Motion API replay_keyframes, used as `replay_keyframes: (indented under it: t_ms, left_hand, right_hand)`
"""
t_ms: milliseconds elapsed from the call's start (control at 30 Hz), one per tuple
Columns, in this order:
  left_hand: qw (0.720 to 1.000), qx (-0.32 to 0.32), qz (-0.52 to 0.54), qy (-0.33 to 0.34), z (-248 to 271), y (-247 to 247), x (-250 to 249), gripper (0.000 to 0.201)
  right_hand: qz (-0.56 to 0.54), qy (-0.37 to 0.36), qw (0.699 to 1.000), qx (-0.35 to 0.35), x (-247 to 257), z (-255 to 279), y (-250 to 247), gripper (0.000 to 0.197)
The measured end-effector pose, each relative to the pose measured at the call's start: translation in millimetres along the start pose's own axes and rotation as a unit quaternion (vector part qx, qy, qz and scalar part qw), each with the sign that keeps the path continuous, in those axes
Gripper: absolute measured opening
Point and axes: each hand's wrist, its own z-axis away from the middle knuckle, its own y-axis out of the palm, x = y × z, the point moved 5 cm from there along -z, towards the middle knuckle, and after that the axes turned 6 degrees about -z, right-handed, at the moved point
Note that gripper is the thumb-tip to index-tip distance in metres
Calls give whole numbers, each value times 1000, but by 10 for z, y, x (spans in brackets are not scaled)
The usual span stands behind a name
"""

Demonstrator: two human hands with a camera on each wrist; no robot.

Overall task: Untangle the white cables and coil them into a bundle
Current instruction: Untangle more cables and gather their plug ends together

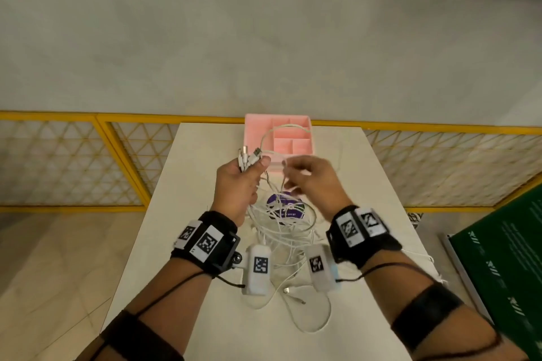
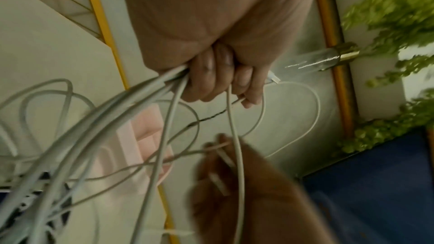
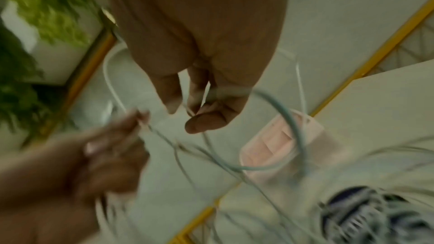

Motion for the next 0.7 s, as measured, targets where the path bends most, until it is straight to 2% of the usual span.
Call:
replay_keyframes:
  t_ms: [100, 267, 367, 433, 567, 700]
  left_hand:
    - [1000, 22, -6, 9, -1, 65, -115, 13]
    - [999, 29, -16, -6, 40, 62, -74, 10]
    - [999, 31, -29, -4, 79, 48, -37, 10]
    - [999, 31, -32, 0, 83, 44, -34, 9]
    - [998, 17, -56, 8, 64, 29, -55, 14]
    - [997, 10, -80, 9, 42, 17, 5, 11]
  right_hand:
    - [31, 27, 999, 28, -254, 89, 172, 13]
    - [44, -5, 999, 9, -164, 45, 200, 5]
    - [89, -28, 996, 14, -76, -8, 223, 15]
    - [103, -31, 993, 38, -71, -18, 247, 17]
    - [65, -6, 993, 93, -114, 41, 277, 14]
    - [66, -32, 995, 62, -85, 45, 229, 6]
